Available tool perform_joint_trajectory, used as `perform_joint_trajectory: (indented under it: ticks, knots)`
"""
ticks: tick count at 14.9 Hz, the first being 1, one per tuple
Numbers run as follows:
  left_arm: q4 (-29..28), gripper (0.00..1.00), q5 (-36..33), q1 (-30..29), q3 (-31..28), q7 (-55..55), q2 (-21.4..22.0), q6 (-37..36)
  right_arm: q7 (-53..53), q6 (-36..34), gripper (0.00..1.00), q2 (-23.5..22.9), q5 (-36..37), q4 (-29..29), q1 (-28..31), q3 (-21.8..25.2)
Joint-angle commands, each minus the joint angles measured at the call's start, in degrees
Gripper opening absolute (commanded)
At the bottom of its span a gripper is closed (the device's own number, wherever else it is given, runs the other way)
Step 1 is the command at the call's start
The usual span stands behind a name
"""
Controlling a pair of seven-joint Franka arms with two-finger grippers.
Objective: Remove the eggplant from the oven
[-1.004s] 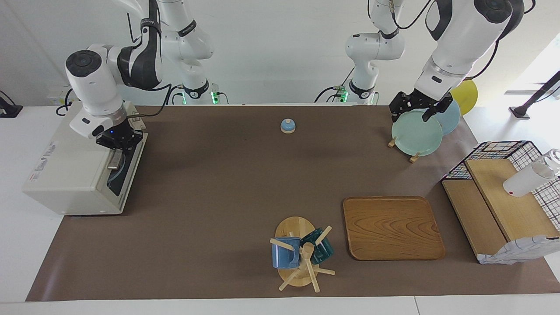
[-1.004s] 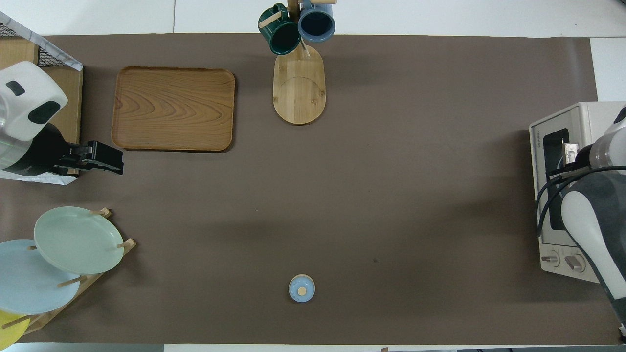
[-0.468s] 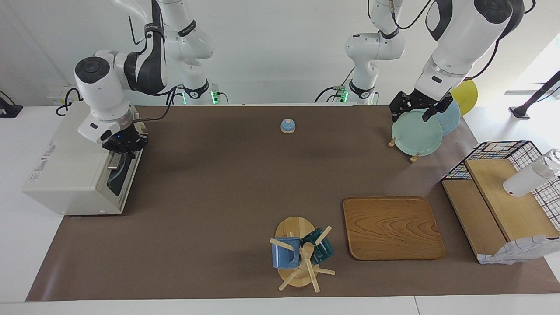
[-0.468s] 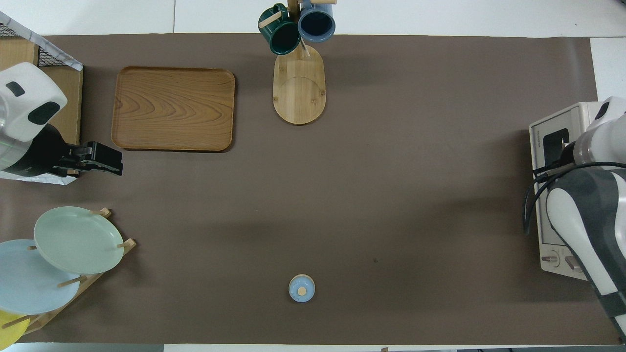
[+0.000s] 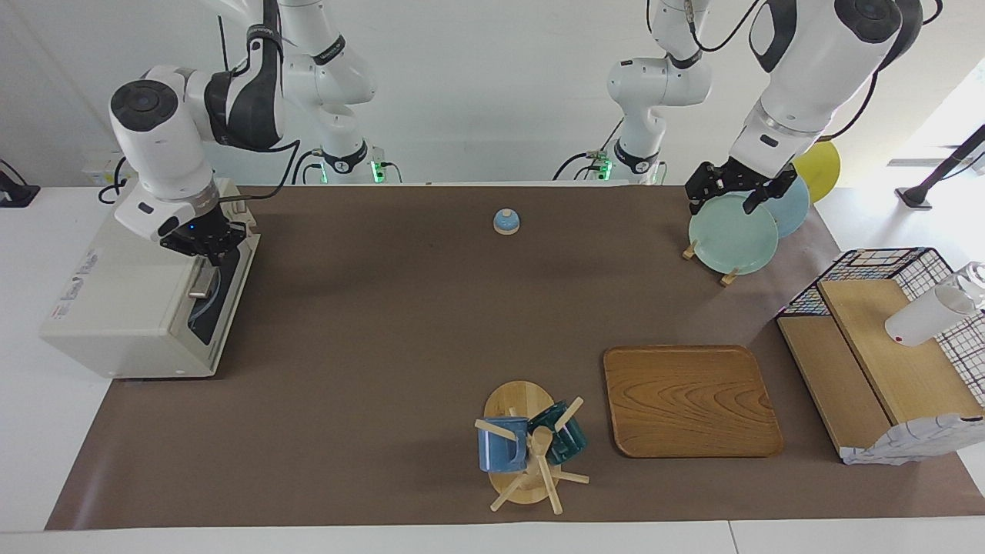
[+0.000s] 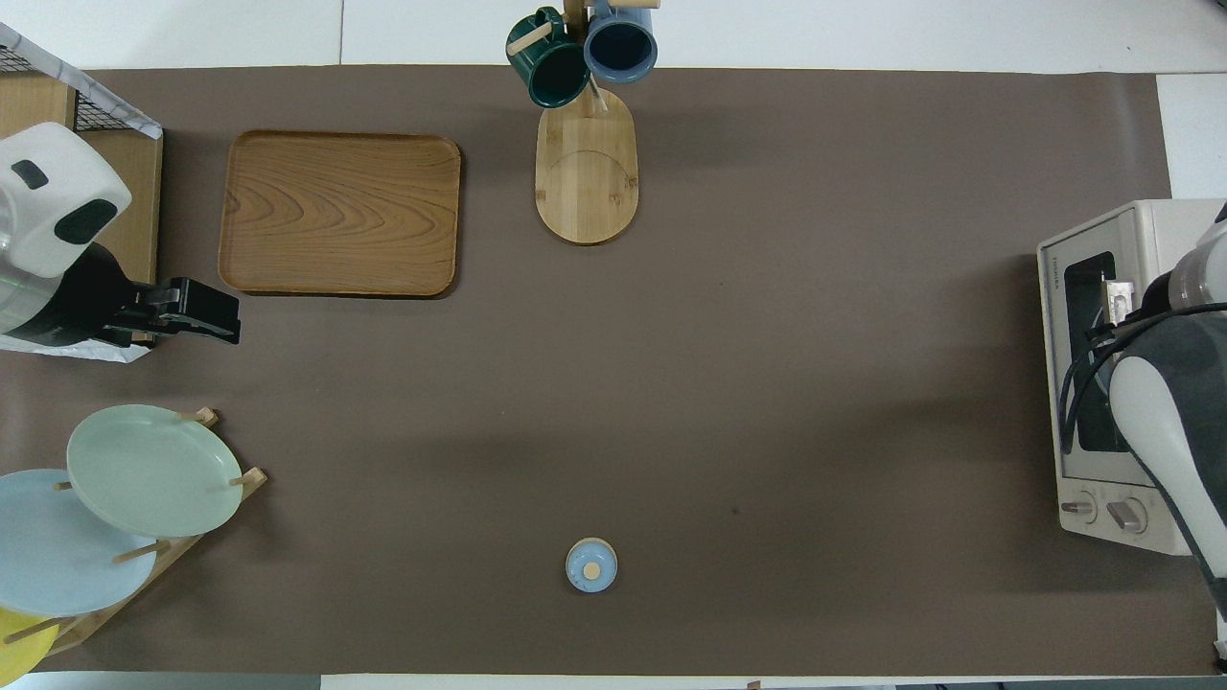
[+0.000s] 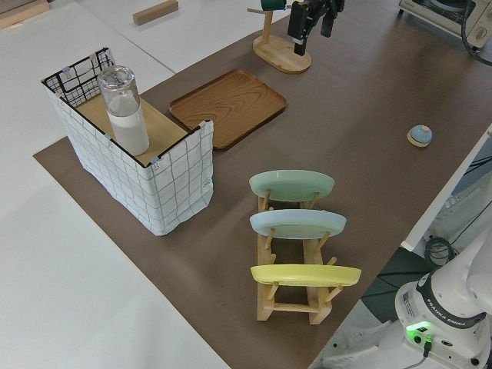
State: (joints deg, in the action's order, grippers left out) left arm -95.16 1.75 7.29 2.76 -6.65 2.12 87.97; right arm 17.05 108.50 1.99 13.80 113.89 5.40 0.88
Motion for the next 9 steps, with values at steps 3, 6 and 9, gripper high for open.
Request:
perform_joint_trajectory:
  ticks: [3,6,9]
  knots:
    - [-0.5,1.00,-1.1,-0.4,0.4,0.2,0.8,0.2,3.6,1.1,0.00,1.5,3.7,2.8,0.4,0.0]
    - [-0.5,1.00,-1.1,-0.4,0.4,0.3,0.8,0.3,3.5,1.8,0.00,1.6,3.7,4.3,0.6,-0.1]
    - [-0.5,1.00,-1.1,-0.4,0.4,0.2,0.7,0.3,3.2,4.2,0.00,1.5,3.6,6.3,0.6,-0.1]
